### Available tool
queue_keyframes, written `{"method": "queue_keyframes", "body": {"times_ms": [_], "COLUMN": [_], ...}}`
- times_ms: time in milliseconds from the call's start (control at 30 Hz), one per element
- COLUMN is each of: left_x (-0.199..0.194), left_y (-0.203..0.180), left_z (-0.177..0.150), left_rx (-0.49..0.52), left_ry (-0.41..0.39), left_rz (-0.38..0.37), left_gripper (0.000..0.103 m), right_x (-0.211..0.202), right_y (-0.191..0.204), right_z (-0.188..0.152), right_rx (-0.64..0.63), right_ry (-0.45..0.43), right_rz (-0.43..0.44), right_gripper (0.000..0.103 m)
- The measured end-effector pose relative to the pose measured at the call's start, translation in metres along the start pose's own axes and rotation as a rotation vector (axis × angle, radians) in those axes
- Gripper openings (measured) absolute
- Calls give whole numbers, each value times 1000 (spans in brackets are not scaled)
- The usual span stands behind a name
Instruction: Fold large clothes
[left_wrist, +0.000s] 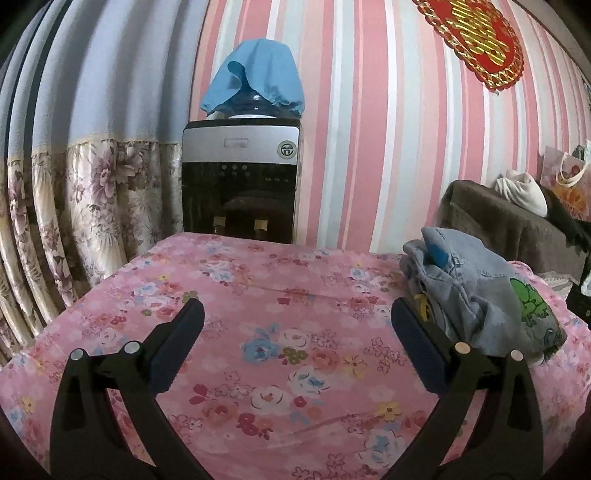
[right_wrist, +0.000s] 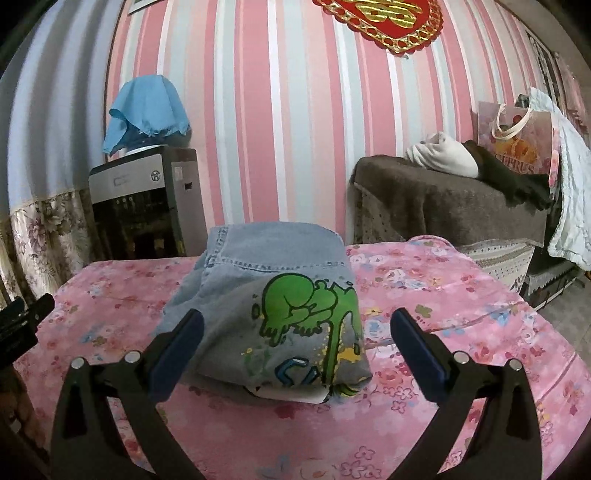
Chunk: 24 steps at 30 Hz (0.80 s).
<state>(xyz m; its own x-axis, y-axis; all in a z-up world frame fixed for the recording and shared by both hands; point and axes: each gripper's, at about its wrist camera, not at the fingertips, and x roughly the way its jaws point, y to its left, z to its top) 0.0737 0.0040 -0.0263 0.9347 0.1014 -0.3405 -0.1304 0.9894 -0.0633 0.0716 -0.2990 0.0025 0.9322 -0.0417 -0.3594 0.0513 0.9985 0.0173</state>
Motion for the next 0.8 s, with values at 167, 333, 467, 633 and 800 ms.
{"method": "queue_keyframes", "body": {"times_ms": [167,333,467,633,800], "left_x": [-5,-5,-9,-11,-11], "left_y": [0,5,4,2,2], "left_z": [1,3,5,4,4], "left_rx": [13,-2,2,9,7], "left_ry": [-24,-14,-24,-27,-24], "left_rz": [6,-3,-13,-17,-15], "left_gripper": [100,100,100,100,100], "right_x": [-1,-3,-2,-2,-3], "right_y": [0,0,2,6,8], "right_z": [0,0,1,-1,-1], "right_rx": [-1,3,-8,-23,-24], "right_ry": [0,-3,-2,2,7], "right_rz": [-7,-5,-9,-12,-11], "right_gripper": [101,101,101,101,101]}}
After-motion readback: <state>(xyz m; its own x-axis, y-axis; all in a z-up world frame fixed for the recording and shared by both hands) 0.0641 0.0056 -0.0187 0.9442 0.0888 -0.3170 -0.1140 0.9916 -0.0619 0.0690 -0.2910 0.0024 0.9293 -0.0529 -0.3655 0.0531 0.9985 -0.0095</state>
